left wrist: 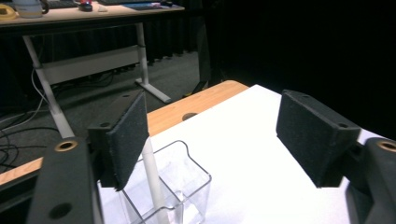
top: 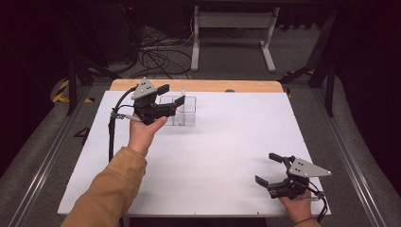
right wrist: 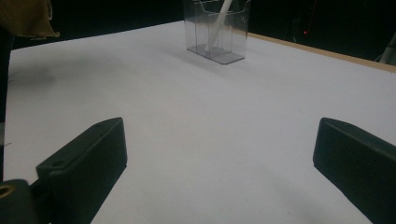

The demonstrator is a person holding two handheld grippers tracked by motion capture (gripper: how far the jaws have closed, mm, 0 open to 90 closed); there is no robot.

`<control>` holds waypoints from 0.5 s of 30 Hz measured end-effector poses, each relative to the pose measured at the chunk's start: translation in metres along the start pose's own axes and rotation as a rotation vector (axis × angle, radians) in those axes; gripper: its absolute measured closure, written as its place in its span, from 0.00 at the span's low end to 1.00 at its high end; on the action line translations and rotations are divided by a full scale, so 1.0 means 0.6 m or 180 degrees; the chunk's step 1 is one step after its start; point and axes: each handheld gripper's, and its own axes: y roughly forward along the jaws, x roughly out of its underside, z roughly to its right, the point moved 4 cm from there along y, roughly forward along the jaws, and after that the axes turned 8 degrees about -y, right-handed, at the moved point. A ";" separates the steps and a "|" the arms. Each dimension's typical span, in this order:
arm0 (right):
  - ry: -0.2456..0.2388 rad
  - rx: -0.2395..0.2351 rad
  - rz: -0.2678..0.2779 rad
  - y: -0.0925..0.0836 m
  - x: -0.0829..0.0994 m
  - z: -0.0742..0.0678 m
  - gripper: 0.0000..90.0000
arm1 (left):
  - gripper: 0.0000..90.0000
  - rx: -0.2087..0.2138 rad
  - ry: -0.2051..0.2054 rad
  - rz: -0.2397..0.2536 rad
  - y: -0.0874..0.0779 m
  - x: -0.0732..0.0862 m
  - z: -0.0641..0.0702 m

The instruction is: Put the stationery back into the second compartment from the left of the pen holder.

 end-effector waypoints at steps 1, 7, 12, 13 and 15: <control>0.0009 0.0003 -0.0006 0.000 0.000 0.000 0.04 | 0.28 0.0022 -0.0023 -0.0004 -0.002 0.000 0.001; 0.0002 -0.0009 -0.0004 0.000 0.000 -0.001 0.04 | 0.26 0.0045 -0.0086 -0.0069 -0.029 0.001 0.008; -0.0033 -0.0020 -0.0033 0.003 0.000 -0.003 0.04 | 0.25 -0.0031 0.0090 -0.0190 -0.055 0.015 0.016; -0.0030 -0.0020 -0.0031 0.002 0.000 -0.003 0.04 | 0.25 -0.0024 0.0111 -0.0195 -0.060 0.018 0.017; -0.0035 -0.0022 -0.0026 0.002 0.000 -0.003 0.04 | 0.25 0.0002 0.0155 -0.0220 -0.070 0.023 0.019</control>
